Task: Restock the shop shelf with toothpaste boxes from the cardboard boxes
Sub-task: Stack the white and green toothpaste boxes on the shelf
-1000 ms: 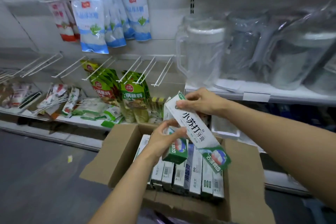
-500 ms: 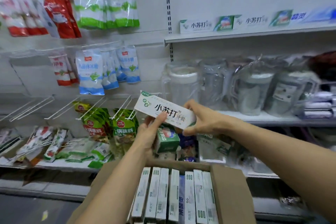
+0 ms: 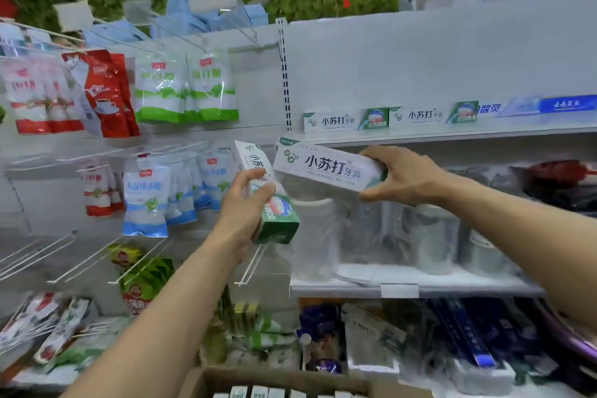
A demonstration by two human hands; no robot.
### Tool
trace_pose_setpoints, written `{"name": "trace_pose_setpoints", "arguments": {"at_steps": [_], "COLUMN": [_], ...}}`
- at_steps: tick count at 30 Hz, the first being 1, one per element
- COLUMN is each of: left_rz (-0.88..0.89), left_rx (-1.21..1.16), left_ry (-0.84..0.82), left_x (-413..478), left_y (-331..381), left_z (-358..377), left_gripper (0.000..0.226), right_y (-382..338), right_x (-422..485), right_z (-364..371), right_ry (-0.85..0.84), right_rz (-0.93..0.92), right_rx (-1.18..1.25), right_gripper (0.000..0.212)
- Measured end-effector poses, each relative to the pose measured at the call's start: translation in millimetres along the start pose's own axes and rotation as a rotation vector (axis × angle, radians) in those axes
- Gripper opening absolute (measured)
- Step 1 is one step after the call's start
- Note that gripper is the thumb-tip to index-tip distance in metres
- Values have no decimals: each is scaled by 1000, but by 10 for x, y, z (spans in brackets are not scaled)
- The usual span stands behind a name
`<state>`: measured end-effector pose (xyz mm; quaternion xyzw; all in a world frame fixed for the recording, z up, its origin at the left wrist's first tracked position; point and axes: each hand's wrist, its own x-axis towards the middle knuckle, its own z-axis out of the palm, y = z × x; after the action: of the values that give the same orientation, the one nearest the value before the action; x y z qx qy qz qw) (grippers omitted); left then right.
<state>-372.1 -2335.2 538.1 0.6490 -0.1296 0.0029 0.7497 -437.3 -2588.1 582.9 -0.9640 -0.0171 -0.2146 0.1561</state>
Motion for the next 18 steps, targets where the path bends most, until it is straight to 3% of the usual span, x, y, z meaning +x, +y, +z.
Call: {"name": "trace_pose_setpoints", "arguments": {"at_steps": [10,18], "left_rz": [164,153], "left_rx": [14,38], "left_ry": [20,55], "left_x": [983,1582], "left_y": [665,703], "left_z": [714,953], "left_gripper": [27,27], "right_y": [744,1240], "right_x": [1011,1924], "right_z": [-639,-447], "right_ry": [123,-49], "right_rz": [-77,-34], "right_rx": [-179,-229], "right_gripper": [54,58]}}
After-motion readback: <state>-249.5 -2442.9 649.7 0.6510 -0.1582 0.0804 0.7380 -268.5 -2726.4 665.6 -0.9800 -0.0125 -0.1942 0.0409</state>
